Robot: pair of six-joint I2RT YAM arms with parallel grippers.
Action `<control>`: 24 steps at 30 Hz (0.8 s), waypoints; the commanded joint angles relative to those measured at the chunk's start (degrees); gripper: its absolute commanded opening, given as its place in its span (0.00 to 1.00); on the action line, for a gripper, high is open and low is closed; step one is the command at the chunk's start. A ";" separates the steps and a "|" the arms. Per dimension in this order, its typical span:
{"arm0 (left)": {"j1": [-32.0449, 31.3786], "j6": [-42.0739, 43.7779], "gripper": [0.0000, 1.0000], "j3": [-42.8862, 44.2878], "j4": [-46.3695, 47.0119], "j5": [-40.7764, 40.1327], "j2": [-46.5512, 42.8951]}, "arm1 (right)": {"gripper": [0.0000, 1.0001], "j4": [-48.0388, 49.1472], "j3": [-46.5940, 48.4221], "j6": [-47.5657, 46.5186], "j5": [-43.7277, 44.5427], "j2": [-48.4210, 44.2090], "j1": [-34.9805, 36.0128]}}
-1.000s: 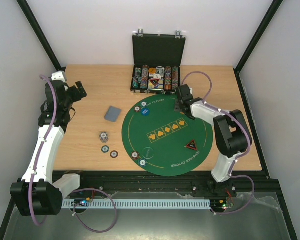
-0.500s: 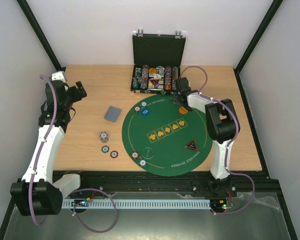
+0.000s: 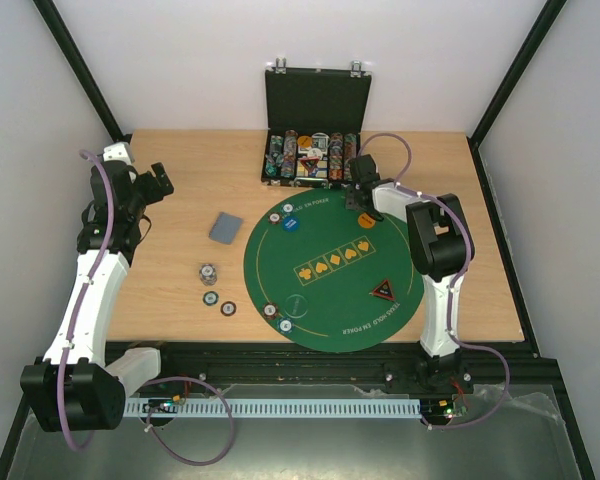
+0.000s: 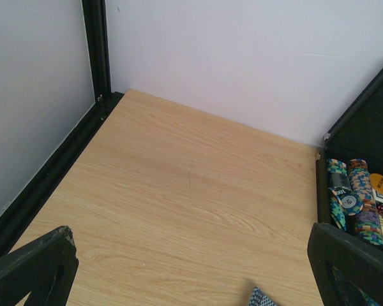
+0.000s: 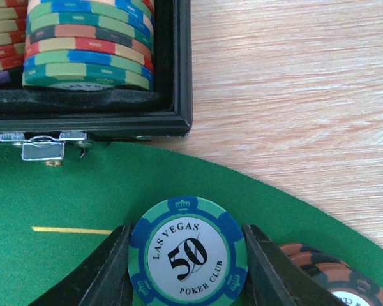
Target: Distribute texas hold em gaming equipment
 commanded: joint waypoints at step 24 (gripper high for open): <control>0.18 0.63 0.99 -0.39 1.08 0.00 0.07 | 0.55 -4.99 5.16 -1.57 1.22 -0.37 -0.33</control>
